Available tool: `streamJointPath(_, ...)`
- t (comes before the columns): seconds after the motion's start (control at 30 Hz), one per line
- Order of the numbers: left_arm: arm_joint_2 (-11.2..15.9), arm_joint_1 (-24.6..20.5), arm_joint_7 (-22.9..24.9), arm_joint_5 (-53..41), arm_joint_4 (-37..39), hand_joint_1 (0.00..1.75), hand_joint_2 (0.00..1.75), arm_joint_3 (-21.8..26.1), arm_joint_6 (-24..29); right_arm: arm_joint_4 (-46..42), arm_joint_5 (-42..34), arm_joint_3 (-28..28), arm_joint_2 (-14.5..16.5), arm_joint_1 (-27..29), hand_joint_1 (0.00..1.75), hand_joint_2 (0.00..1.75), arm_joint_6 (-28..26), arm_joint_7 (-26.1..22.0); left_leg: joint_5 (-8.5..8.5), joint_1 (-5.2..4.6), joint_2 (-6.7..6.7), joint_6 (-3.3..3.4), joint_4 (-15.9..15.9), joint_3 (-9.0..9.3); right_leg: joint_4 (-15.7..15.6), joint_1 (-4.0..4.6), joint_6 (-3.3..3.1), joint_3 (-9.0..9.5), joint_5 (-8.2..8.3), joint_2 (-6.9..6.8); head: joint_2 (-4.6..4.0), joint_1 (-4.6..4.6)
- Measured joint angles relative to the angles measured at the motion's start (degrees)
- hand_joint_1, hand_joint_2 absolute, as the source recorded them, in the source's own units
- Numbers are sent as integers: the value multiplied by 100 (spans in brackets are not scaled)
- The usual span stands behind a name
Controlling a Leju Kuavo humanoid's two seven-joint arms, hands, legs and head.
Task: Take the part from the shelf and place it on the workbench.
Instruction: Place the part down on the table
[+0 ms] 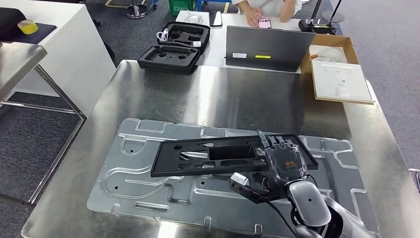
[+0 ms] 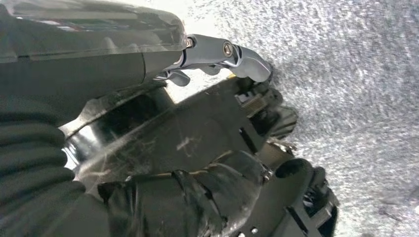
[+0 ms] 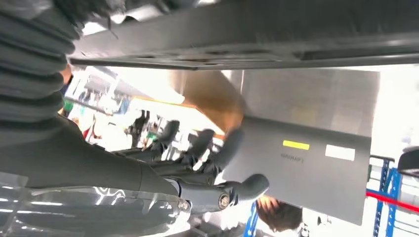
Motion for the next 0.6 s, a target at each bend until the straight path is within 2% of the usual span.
streamJointPath(0.07,-2,5,-5,4,0,0,0,0,39,-17,-111,-73,1,56,0,0,-107,1,44,32,7,29,-78,33,28,-3,51,-16,-41,-4,0,3)
streamJointPath(0.1,-3,1,-9,5,0,0,0,0,75,-36,-158,-111,1,75,0,0,-171,1,69,50,12,50,-121,52,156,-5,75,-71,-134,-8,0,8)
streamJointPath(0.13,-3,-5,-12,5,0,0,0,0,104,-56,-202,-151,2,89,0,0,-239,2,87,64,18,70,-151,68,410,-11,100,-185,-288,-11,0,12)
streamJointPath(0.2,-5,-13,-15,4,0,0,0,0,147,-101,-335,-219,2,139,0,0,-425,-1,89,61,21,97,-157,72,1161,-31,146,-523,-648,-15,0,22)
streamJointPath(0.23,-7,-9,-15,4,0,0,0,0,162,-131,-440,-245,3,182,0,0,-550,-5,86,65,21,101,-153,72,1462,-45,169,-670,-741,-16,0,22)
streamJointPath(0.27,-9,-1,-14,6,0,0,0,0,179,-184,-571,-271,4,232,0,0,-695,-14,81,73,20,97,-146,72,1581,-65,192,-732,-727,-18,0,23)
streamJointPath(0.3,-10,8,-14,13,0,0,0,0,195,-250,-704,-298,5,274,0,0,-835,-26,69,86,18,85,-130,72,1481,-90,218,-691,-608,-21,0,23)
streamJointPath(0.37,-9,20,-15,37,0,0,0,0,211,-448,-962,-380,15,319,0,0,-1108,-70,17,114,11,26,-46,58,793,-153,284,-359,-248,-37,0,23)
streamJointPath(0.4,-6,19,-16,49,0,0,0,0,213,-545,-1045,-420,25,327,0,0,-1195,-92,-20,114,6,-17,23,38,468,-166,287,-196,-138,-35,0,25)
streamJointPath(0.43,-3,18,-17,60,0,0,0,0,215,-639,-1105,-457,35,338,0,0,-1257,-109,-48,109,2,-58,77,18,259,-168,268,-90,-89,-32,0,25)
streamJointPath(0.47,-1,18,-13,70,0,0,0,0,215,-711,-1137,-479,43,358,0,0,-1291,-119,-56,100,-2,-92,113,1,194,-156,227,-59,-100,-23,0,27)
streamJointPath(0.53,-1,29,7,87,0,0,0,0,208,-835,-1172,-496,51,401,0,0,-1369,-131,-41,97,-4,-133,130,-12,204,-135,131,-79,-79,-15,0,28)
streamJointPath(0.6,-1,36,41,94,0,0,0,0,199,-963,-1189,-514,65,418,0,0,-1476,-166,-178,111,1,-172,280,-83,196,-138,55,-104,-38,-21,0,21)
